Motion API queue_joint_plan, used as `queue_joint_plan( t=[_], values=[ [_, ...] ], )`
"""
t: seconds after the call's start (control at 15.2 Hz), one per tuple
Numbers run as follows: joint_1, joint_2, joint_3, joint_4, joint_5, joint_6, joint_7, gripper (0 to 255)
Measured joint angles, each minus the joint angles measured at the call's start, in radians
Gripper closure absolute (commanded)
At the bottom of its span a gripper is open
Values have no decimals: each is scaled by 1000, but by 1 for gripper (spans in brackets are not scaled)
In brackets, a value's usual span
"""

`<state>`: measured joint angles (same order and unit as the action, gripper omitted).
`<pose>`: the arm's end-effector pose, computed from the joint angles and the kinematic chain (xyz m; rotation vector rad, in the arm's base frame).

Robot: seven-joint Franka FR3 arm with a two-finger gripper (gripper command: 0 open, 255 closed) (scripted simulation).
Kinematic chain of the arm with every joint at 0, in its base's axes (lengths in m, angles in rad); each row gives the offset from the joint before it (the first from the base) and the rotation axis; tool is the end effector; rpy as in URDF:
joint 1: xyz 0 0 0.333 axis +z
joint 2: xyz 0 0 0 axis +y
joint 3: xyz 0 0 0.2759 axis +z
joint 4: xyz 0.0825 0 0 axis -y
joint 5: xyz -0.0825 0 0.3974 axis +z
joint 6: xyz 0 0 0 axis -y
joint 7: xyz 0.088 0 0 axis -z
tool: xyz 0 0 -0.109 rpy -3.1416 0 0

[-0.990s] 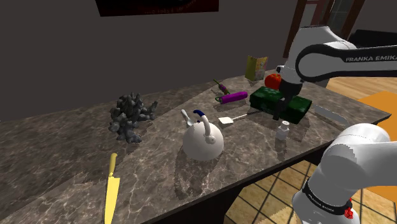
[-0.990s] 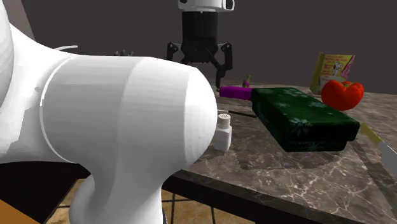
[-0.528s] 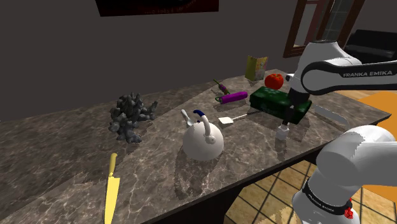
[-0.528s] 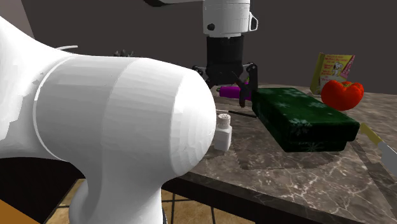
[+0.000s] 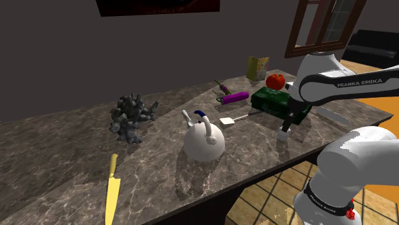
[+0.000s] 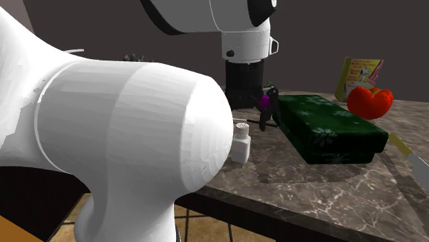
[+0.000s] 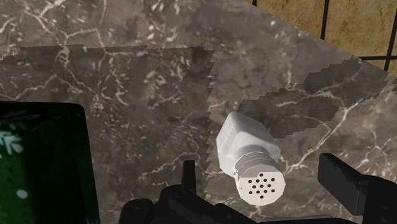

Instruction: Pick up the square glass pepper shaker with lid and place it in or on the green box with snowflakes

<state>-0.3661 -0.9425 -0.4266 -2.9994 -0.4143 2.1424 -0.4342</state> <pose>0.2440 -0.1992 0.3310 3.0909 0.0205 0.0905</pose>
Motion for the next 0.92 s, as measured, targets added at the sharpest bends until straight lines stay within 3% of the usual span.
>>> queue_joint_plan(
  t=[0.33,0.4,0.92],
  values=[
    [-1,4,-2,-2,-2,6,0,0],
    [-1,4,-2,-2,-2,6,0,255],
    [-1,4,-2,-1,-2,6,0,255]
  ],
)
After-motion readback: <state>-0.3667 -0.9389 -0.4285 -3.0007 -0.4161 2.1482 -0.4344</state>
